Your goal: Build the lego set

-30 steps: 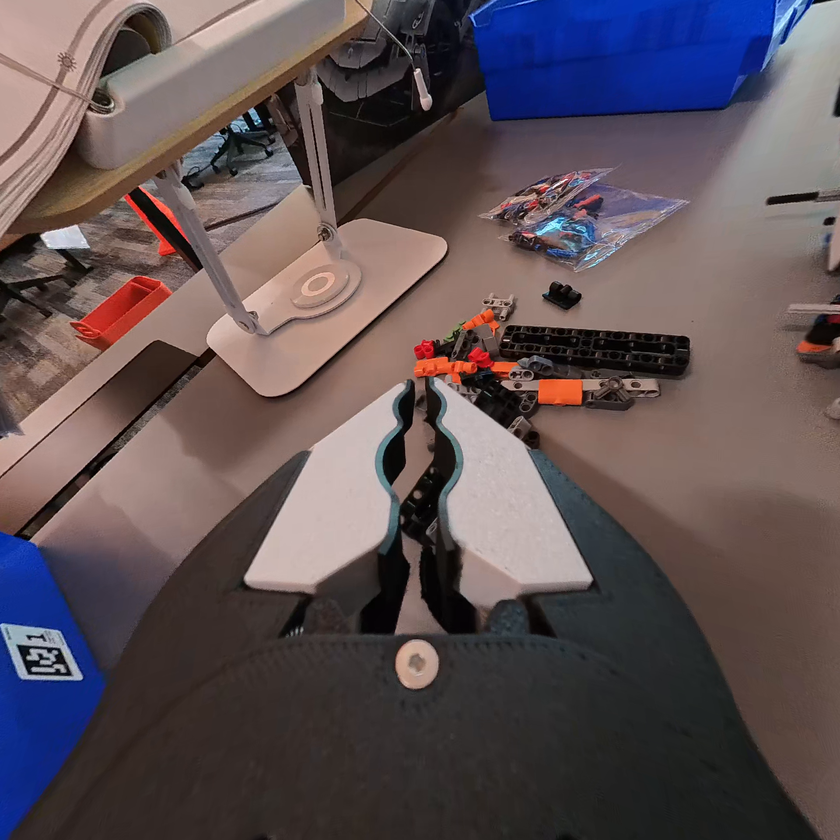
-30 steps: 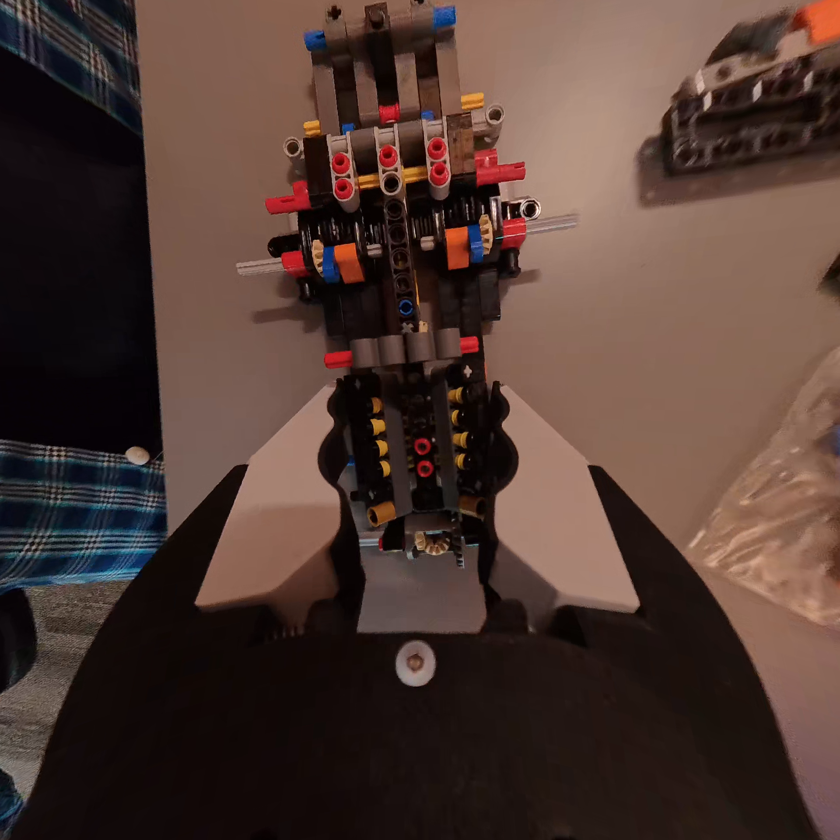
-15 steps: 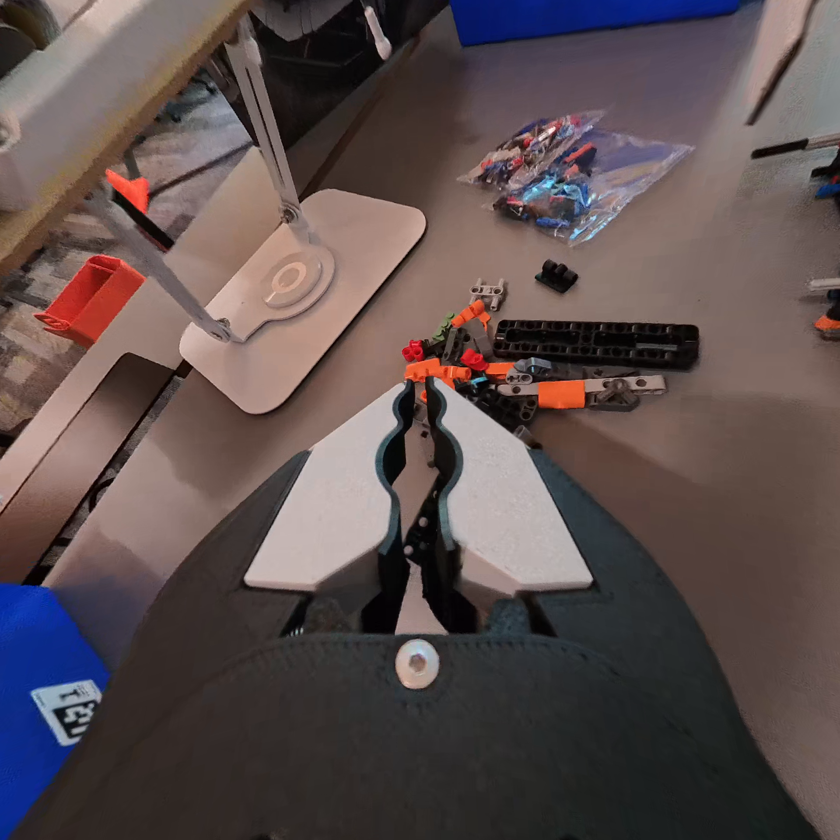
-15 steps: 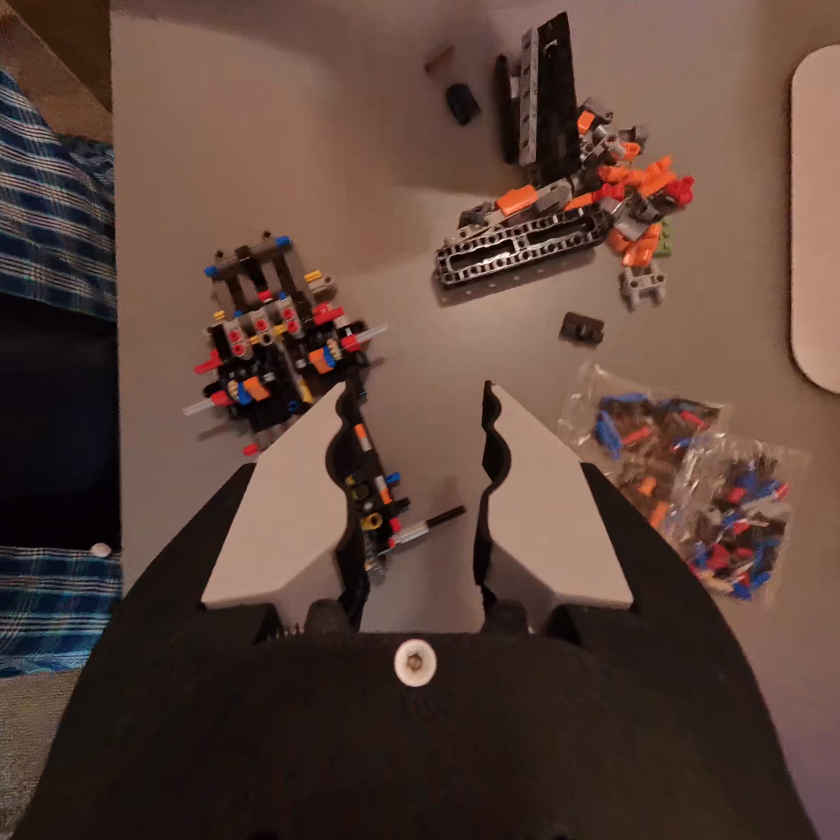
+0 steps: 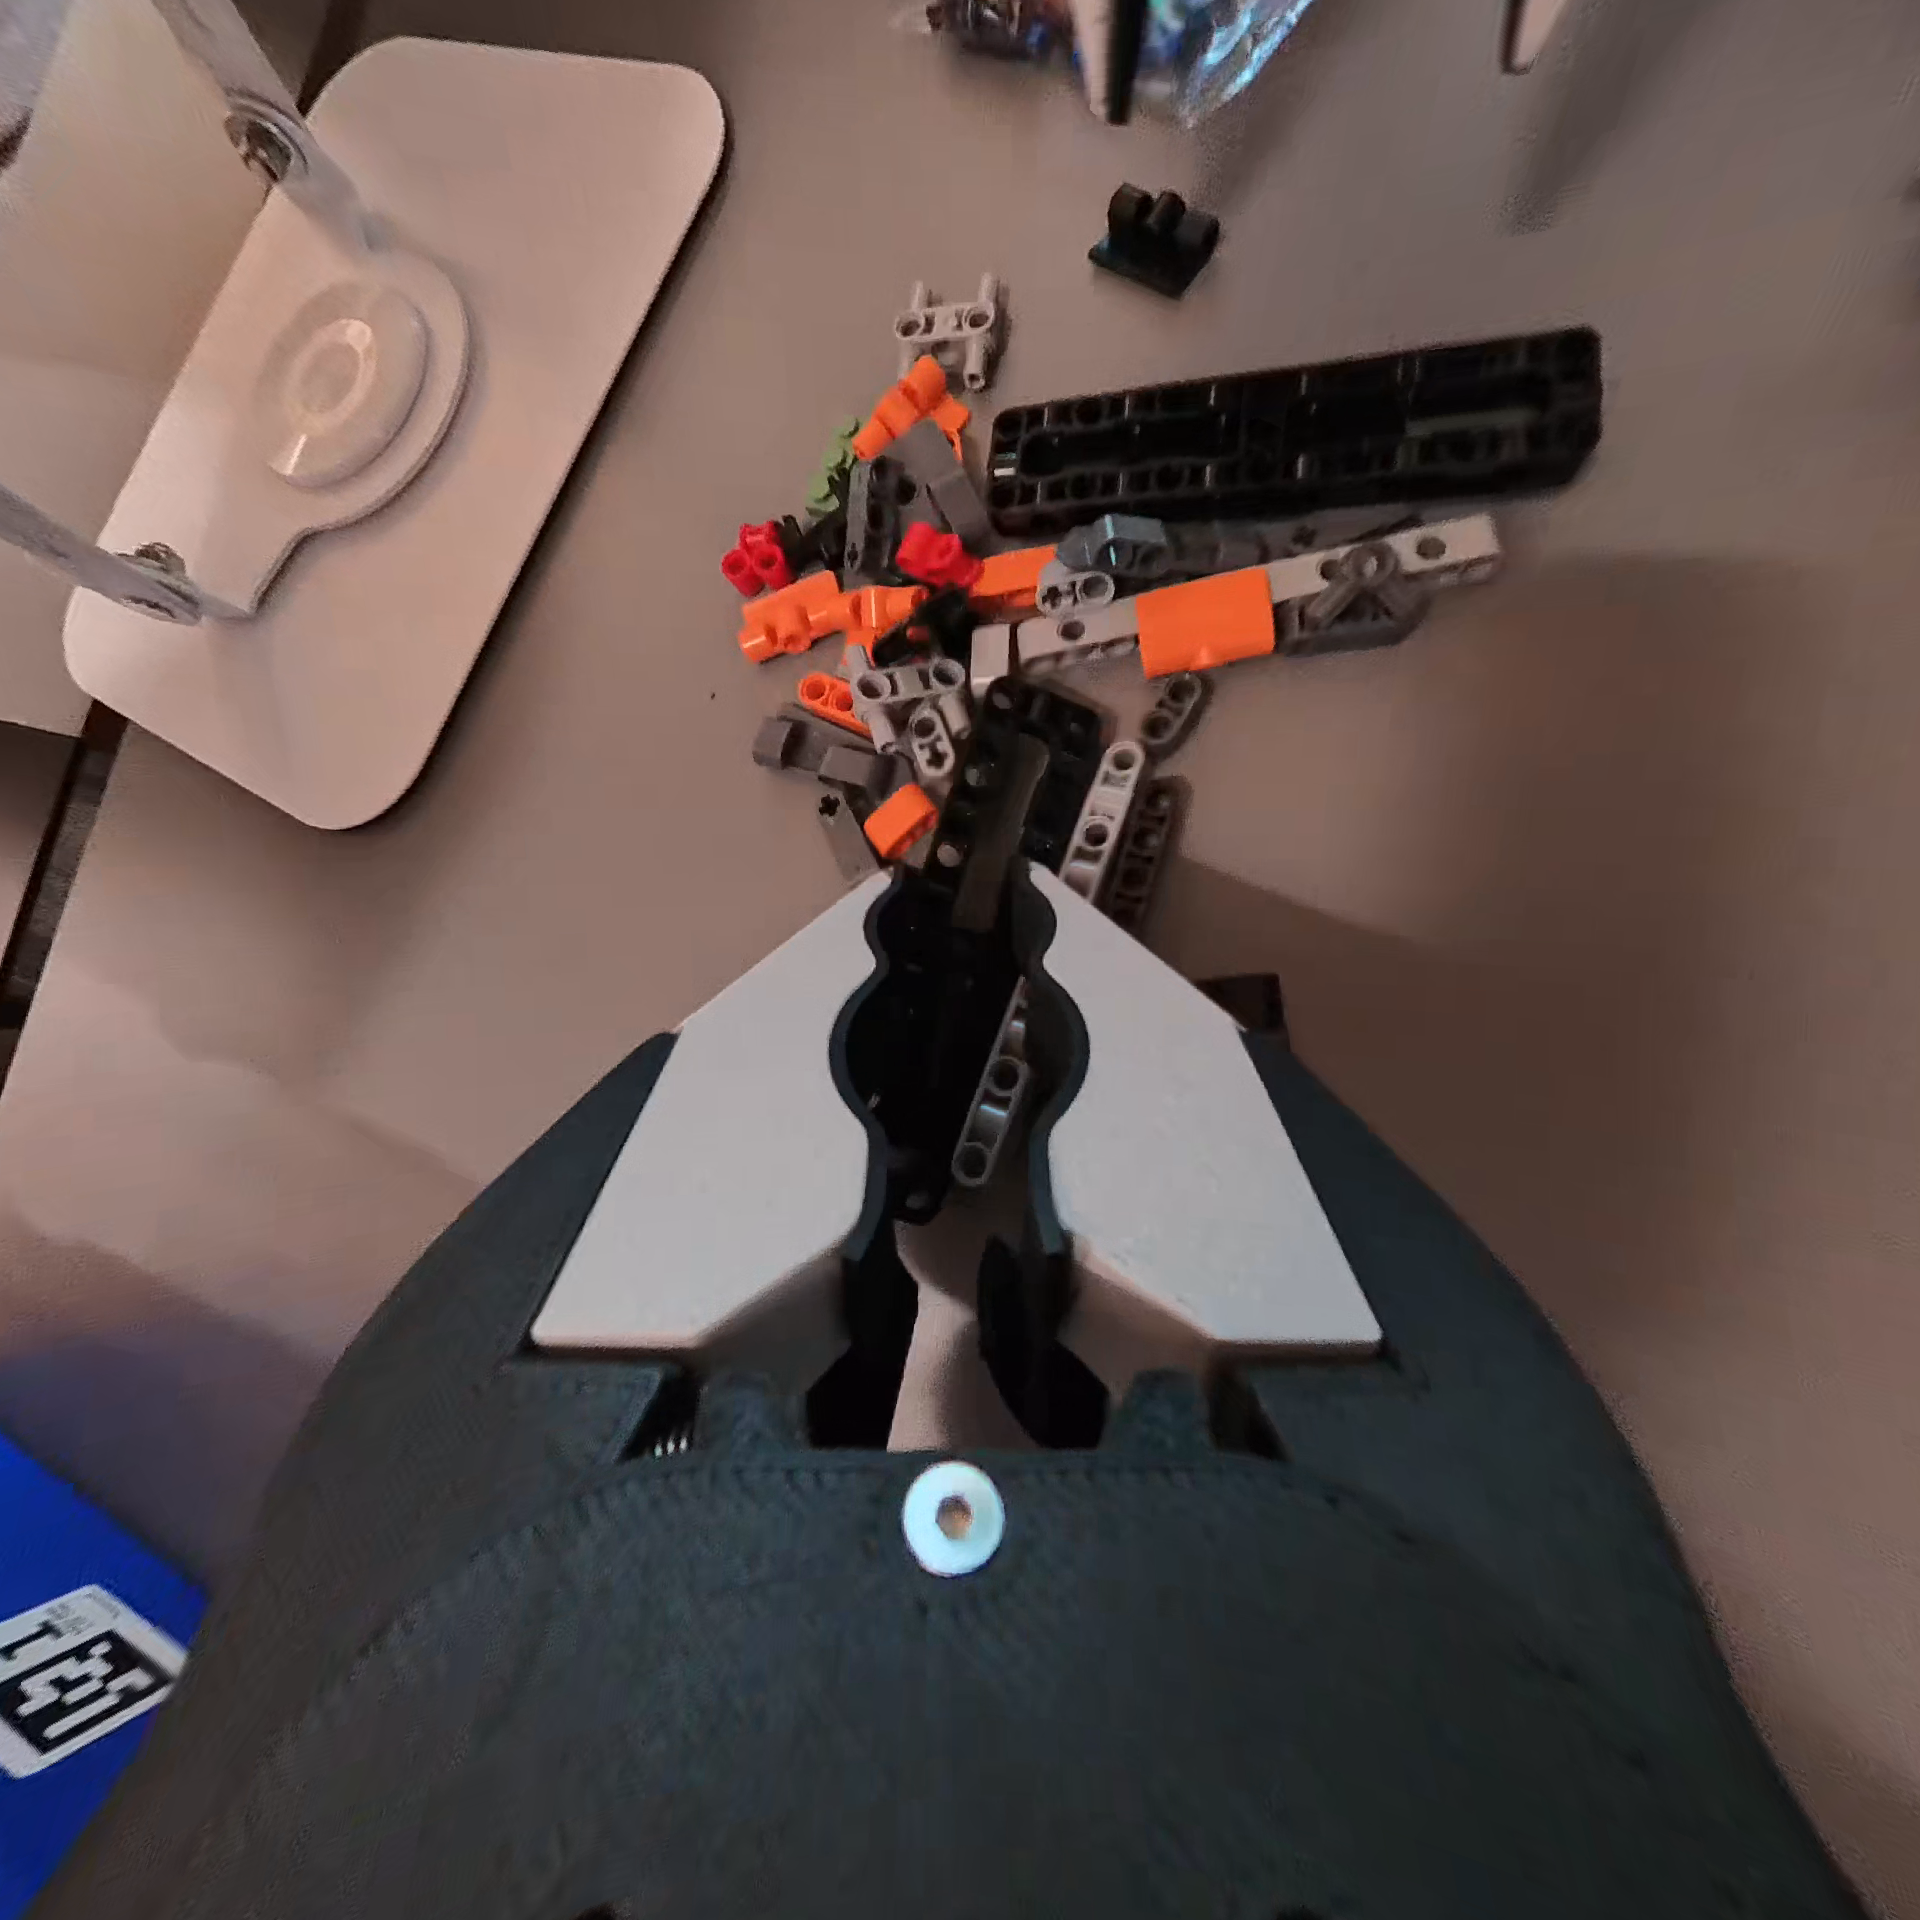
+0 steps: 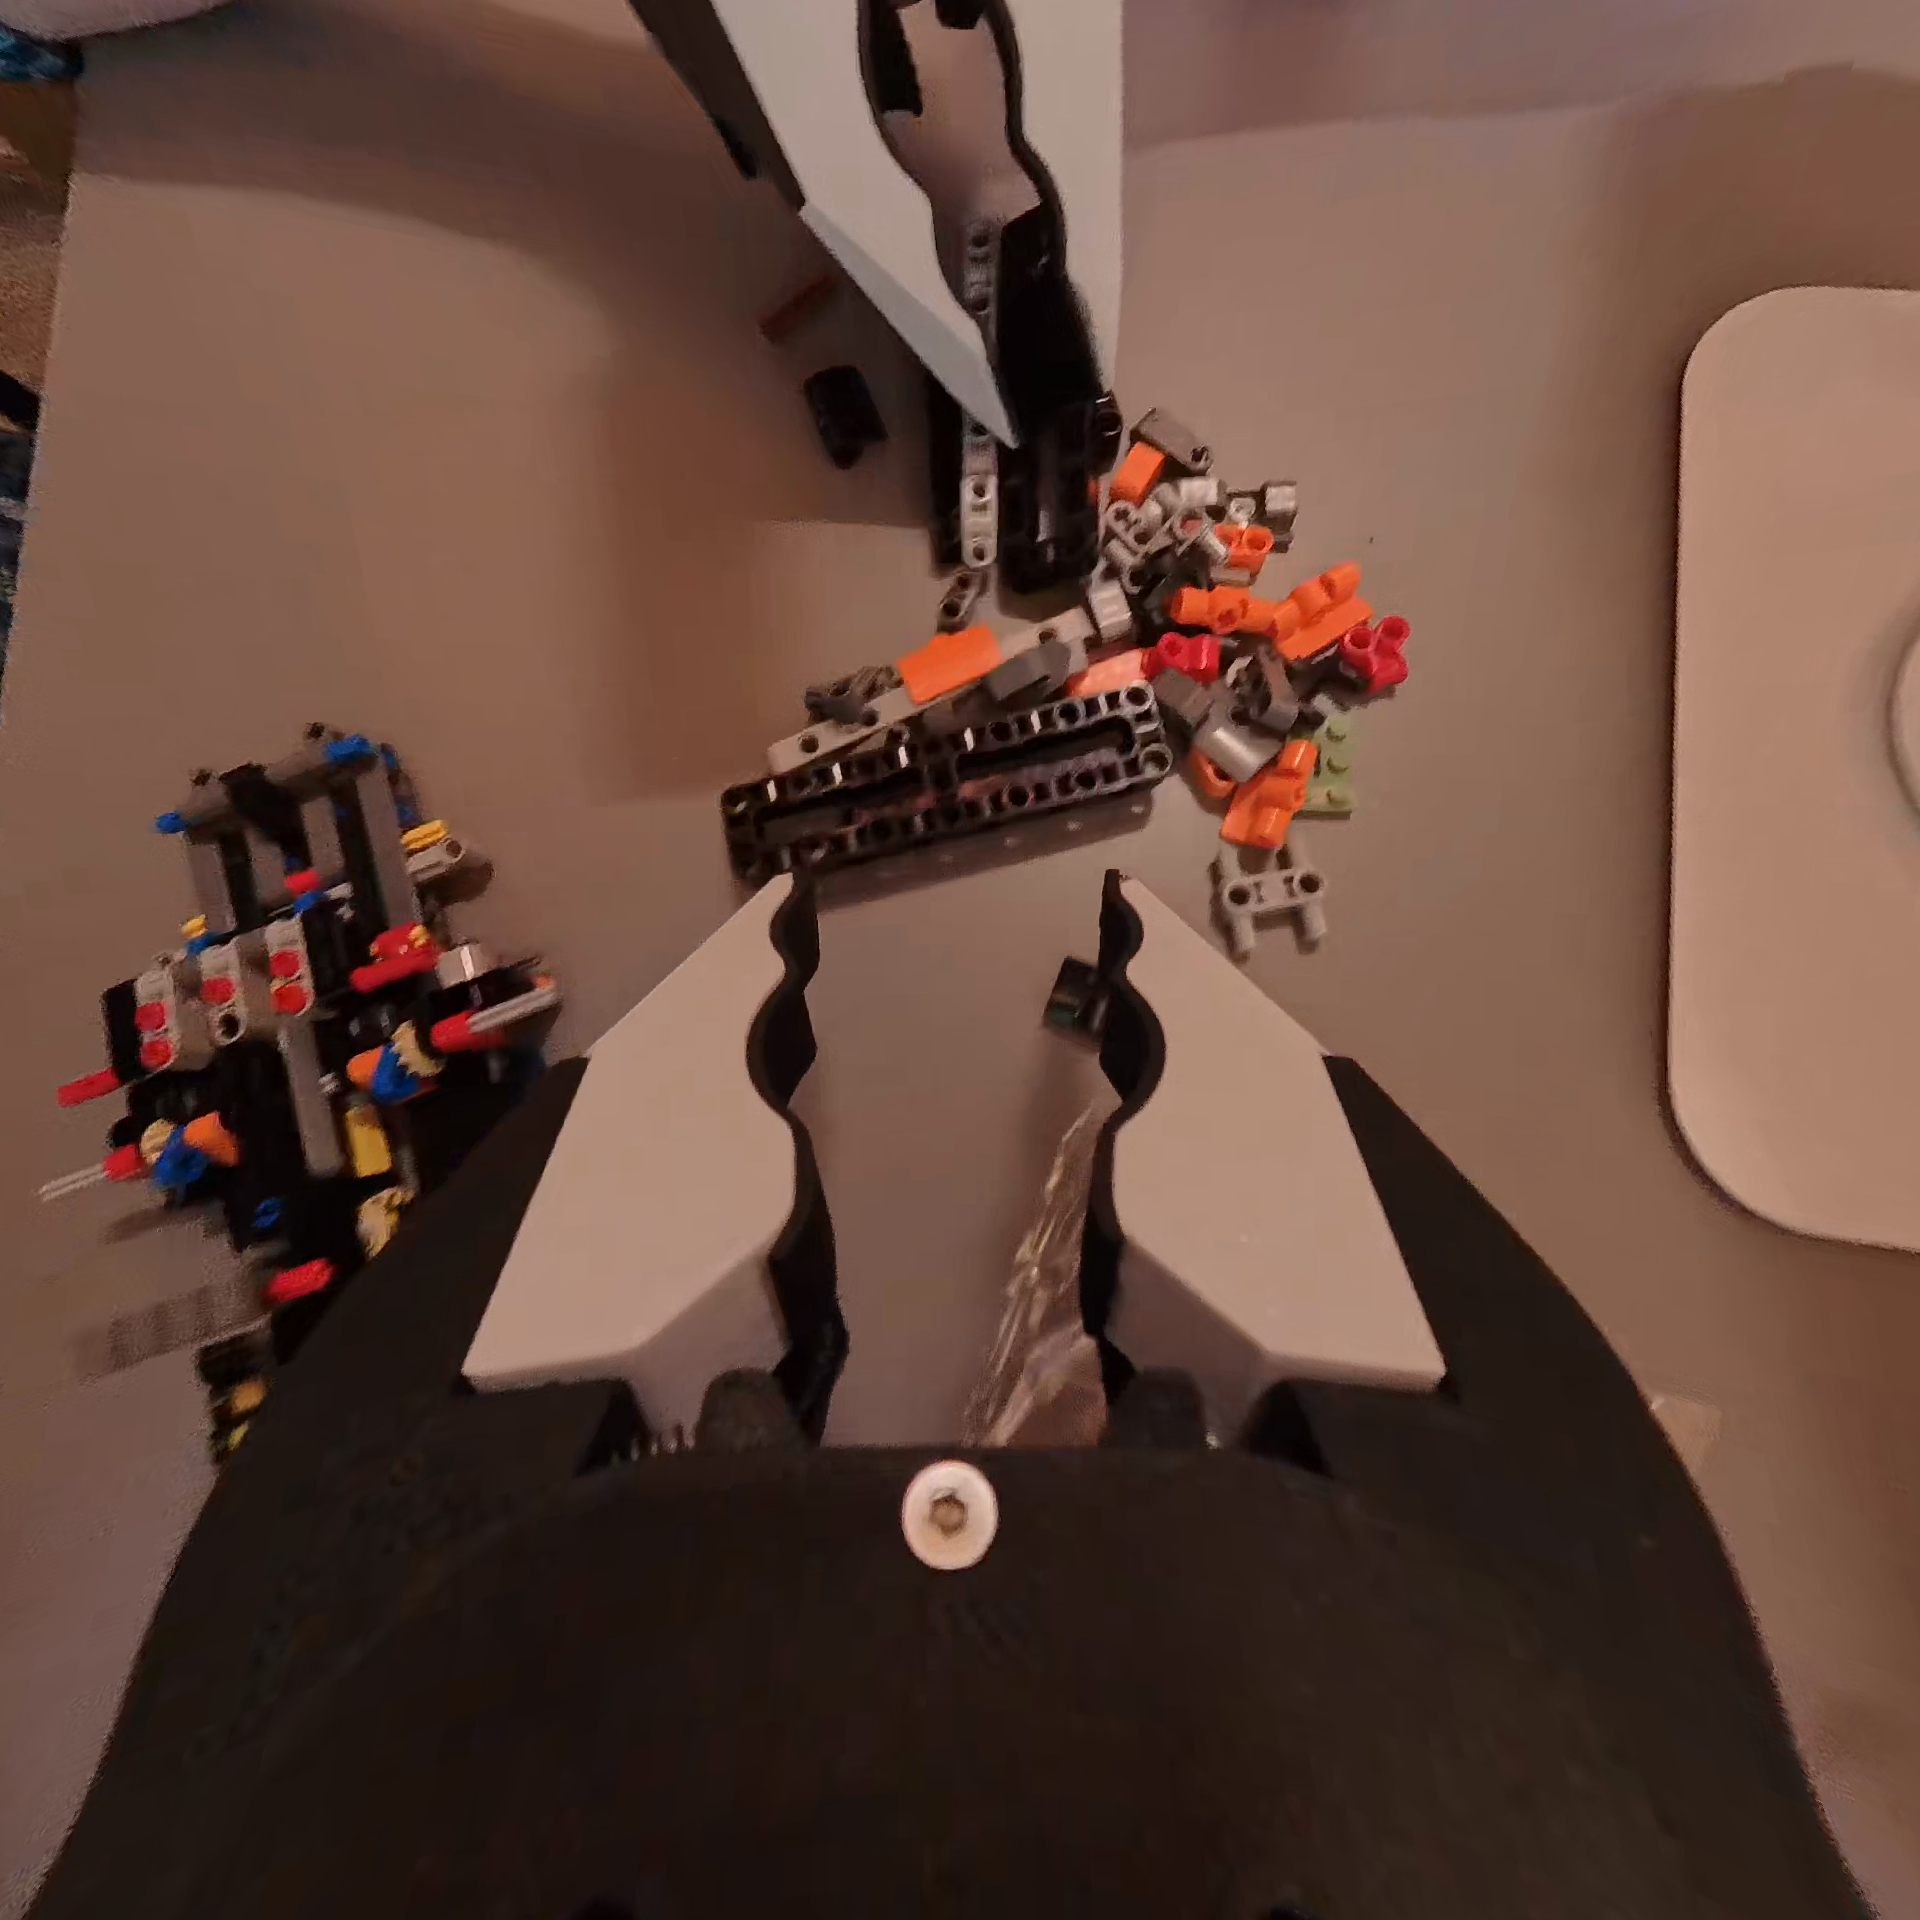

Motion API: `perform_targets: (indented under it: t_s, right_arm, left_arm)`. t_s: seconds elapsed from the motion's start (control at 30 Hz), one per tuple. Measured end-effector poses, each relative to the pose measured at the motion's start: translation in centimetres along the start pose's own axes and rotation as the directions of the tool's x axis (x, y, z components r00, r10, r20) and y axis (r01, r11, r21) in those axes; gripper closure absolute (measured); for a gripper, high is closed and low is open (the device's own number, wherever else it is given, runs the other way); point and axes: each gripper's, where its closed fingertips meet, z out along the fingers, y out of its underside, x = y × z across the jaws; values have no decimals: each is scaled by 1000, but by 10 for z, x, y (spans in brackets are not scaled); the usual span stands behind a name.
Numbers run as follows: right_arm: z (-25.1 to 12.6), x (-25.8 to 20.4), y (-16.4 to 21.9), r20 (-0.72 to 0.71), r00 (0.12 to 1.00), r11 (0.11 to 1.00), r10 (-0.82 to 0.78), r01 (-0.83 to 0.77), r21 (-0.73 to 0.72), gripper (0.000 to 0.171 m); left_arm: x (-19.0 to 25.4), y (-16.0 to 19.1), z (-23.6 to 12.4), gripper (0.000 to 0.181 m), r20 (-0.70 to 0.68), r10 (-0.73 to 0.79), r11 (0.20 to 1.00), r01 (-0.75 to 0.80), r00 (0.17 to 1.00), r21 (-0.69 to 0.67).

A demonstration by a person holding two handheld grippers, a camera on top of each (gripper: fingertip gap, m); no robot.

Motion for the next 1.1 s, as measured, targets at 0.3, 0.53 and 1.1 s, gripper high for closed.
perform_targets:
  t_s: [0.3, 0.53, 1.1]
  right_arm:
    - [44, 40, -39, -47, 998, 999, -40, 39, -12, 137]
    - [79, 48, -43, -16, 996, 992, -85, 83, -93, 166]
    - [18, 39, -30, -21, 996, 996, -82, 82, -32, 158]
  left_arm:
    - [-16, 29, -20, 164, 120, 16, 996, -5, 993, -87]
    - [-19, 14, -26, 164, 116, -38, 999, 35, 993, 29]
    - [-12, -16, -21, 167, 100, -37, 992, 24, 994, 123]
